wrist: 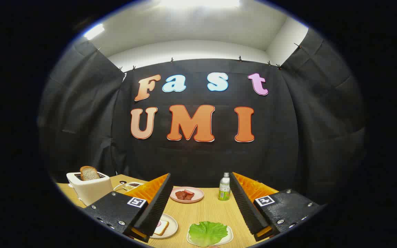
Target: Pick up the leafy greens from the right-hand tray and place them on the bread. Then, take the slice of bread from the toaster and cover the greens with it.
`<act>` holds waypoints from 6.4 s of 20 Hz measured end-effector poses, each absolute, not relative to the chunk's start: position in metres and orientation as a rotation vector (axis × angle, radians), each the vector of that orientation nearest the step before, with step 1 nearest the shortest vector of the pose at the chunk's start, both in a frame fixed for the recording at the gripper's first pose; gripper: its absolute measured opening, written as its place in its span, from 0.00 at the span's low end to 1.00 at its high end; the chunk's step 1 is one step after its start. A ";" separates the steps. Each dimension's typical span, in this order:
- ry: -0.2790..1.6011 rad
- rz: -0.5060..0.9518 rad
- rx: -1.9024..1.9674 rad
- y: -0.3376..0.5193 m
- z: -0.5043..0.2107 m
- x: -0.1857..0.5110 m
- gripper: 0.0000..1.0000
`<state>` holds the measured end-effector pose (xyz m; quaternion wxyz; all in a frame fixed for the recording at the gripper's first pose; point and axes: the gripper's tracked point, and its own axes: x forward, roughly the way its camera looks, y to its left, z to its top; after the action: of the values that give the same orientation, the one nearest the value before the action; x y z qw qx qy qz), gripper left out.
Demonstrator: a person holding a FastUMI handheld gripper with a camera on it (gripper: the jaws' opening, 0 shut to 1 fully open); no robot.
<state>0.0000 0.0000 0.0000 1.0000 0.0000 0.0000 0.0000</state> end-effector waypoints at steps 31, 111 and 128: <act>0.016 0.009 0.007 0.001 -0.010 0.015 0.99; 0.961 0.412 0.093 0.149 -0.233 0.032 0.09; 1.007 0.343 0.094 0.157 -0.244 0.034 0.53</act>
<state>0.0336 0.1571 -0.2438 0.8608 0.0447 0.4799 0.1633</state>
